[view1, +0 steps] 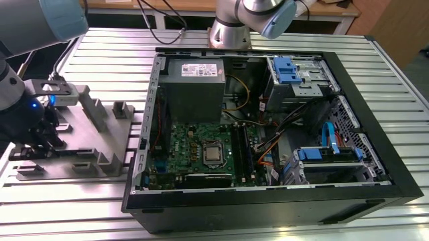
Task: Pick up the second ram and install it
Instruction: 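Pick up the second ram and move it above second insertion slot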
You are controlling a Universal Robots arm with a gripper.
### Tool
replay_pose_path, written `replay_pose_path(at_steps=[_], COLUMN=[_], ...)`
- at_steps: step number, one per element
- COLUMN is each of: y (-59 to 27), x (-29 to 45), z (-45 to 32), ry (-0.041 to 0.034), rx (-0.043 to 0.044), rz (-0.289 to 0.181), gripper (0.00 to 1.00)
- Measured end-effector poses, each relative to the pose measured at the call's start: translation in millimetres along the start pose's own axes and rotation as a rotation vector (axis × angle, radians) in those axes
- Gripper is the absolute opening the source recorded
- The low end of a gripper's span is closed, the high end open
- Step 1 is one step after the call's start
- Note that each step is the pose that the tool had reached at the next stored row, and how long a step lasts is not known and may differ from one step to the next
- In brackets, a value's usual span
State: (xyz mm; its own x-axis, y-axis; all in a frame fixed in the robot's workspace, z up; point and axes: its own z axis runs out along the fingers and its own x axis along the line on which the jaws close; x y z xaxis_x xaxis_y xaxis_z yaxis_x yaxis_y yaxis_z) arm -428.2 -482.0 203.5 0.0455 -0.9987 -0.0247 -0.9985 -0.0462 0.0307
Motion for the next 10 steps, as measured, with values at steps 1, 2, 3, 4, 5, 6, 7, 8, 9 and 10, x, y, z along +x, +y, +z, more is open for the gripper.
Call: replay_pose_path(at_steps=[1,2,3,4,5,6,7,8,9,10], y=[0.1,0.1,0.2,0.3,0.4,0.4,0.4,0.4,0.4,0.4], x=[0.0,0.1,0.1,0.1,0.1,0.2,0.2,0.2,0.1,0.1], z=[1.5,3.2,4.9,6.1,6.9,7.2,7.1,7.1,7.2,7.4], ry=[0.0001,0.0002,0.0001,0.0002,0.0006,0.0017,0.0021,0.0021,0.0021,0.0020], rx=[-0.0001,-0.0002,-0.0001,-0.0001,-0.0001,-0.0003,-0.0005,-0.0005,-0.0004,-0.0003], rz=[-0.002,-0.004,-0.005,-0.005,-0.005,-0.005,-0.005,-0.005,-0.005,-0.005], gripper=[0.36,0.36,0.36,0.36,0.36,0.36,0.36,0.36,0.36,0.36])
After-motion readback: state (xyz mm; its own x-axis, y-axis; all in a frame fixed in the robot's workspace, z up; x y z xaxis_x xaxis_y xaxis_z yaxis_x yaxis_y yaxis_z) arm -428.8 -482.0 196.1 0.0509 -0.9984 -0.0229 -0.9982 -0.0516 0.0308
